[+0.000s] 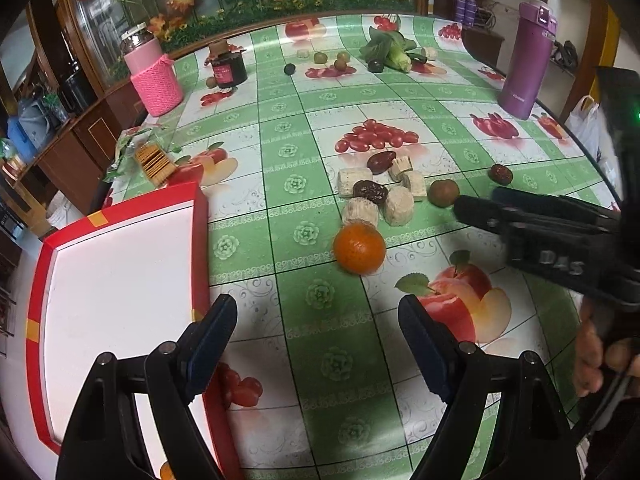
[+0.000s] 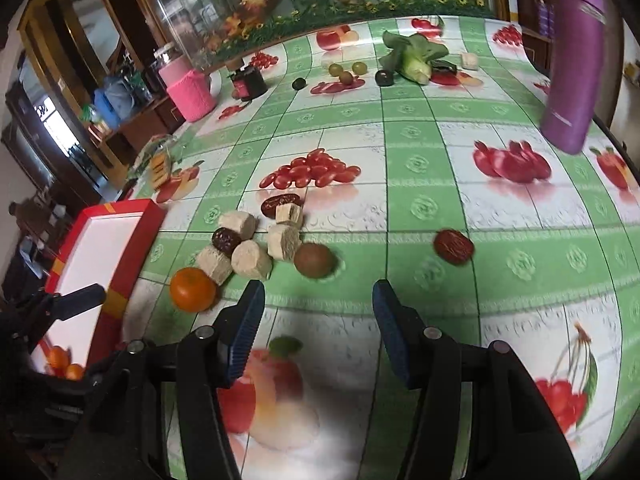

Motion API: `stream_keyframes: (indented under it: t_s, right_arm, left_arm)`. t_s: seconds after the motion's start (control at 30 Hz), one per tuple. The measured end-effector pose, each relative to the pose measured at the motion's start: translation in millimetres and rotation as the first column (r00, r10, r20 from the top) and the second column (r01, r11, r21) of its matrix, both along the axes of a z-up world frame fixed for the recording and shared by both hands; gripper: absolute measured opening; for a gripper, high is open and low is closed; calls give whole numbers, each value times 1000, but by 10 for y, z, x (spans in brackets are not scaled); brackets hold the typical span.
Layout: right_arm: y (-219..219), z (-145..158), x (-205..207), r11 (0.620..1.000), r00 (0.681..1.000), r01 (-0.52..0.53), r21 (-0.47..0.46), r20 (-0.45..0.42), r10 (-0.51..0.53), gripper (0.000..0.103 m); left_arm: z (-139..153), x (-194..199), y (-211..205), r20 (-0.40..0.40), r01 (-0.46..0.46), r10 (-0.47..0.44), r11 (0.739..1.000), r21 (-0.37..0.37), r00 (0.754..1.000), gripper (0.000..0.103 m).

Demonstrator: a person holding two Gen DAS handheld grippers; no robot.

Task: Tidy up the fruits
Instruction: 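Grasp the brown kiwi with the right tool while the left tool grasps an orange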

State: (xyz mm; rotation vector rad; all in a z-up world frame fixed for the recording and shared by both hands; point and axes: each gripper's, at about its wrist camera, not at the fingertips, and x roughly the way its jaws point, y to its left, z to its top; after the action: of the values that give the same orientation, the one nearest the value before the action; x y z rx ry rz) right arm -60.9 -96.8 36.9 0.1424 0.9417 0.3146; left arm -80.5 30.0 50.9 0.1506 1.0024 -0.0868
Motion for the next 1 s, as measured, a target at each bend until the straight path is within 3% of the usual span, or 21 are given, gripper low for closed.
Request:
stream_keyframes:
  t_s: [0.23, 0.4, 0.63, 0.77, 1.0]
  right_arm:
    - [99, -133, 188, 999, 999, 31, -42, -16, -32, 46]
    - [162, -139, 220, 996, 999, 34, -84, 20, -32, 42]
    - [207, -155, 229, 989, 998, 30, -147, 65, -20, 30]
    - [145, -158, 245, 994, 998, 31, -106, 59, -24, 27]
    - [4, -162, 163, 999, 999, 48, 9, 24, -48, 27]
  left_arm:
    - [-70, 193, -61, -20, 20, -20, 1000, -8, 1000, 82]
    - [-103, 298, -89, -25, 31, -32, 999, -34, 999, 79]
    - [-220, 392, -129, -64, 52, -57, 995, -84, 996, 50]
    - [-271, 413, -135, -79, 54, -64, 991, -121, 995, 34]
    - [-232, 339, -62, -66, 43, -53, 989, -141, 996, 33]
